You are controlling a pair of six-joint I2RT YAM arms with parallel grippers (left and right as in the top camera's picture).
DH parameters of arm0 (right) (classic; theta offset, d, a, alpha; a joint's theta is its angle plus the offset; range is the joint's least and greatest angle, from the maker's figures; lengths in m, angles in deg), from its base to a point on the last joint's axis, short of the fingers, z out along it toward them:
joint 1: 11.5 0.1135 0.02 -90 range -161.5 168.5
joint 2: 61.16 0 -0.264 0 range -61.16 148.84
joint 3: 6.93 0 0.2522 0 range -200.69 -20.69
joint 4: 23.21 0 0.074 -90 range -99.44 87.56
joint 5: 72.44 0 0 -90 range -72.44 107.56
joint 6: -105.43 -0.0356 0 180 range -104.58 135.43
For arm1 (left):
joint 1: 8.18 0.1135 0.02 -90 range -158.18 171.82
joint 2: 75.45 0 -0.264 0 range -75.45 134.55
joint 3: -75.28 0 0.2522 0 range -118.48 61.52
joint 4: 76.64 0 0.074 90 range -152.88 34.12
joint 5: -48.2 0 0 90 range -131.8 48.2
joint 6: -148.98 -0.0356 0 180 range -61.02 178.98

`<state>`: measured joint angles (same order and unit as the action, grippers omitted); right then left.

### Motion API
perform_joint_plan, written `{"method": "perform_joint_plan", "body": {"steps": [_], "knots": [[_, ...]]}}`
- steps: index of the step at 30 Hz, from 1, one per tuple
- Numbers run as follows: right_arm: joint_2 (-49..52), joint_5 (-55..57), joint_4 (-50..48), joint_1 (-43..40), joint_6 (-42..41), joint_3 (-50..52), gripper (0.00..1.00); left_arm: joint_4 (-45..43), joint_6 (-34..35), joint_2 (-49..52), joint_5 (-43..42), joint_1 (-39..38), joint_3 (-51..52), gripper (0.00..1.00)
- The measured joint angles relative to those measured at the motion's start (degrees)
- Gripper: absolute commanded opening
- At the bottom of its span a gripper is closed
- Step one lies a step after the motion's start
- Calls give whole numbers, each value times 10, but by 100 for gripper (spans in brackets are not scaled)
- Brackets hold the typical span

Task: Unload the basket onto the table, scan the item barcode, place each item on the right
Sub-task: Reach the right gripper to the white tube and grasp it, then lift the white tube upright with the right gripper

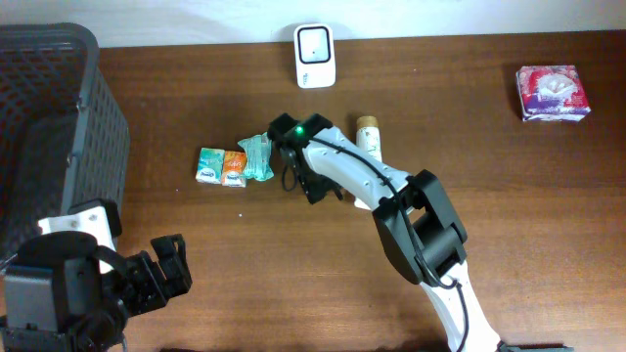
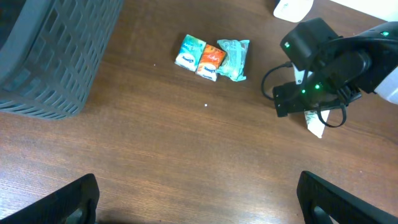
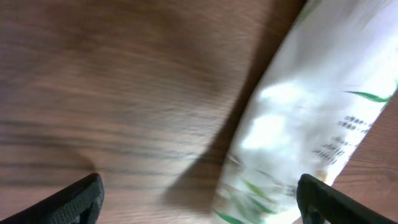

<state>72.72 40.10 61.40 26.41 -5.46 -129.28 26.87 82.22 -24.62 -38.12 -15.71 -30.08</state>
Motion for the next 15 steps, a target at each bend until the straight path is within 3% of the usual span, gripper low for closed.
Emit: {"method": "perform_joint_plan", "body": {"steps": [7, 8, 11, 15], "knots": [[0, -10, 67, -58, 15, -64, 92, 0, 0, 0, 0, 0, 0, 99], [0, -32, 68, -86, 33, -70, 91, 0, 0, 0, 0, 0, 0, 99], [0, -168, 69, -165, 118, -71, 74, 0, 0, 0, 0, 0, 0, 99], [0, -293, 55, -223, 180, -64, 73, 0, 0, 0, 0, 0, 0, 99]]}}
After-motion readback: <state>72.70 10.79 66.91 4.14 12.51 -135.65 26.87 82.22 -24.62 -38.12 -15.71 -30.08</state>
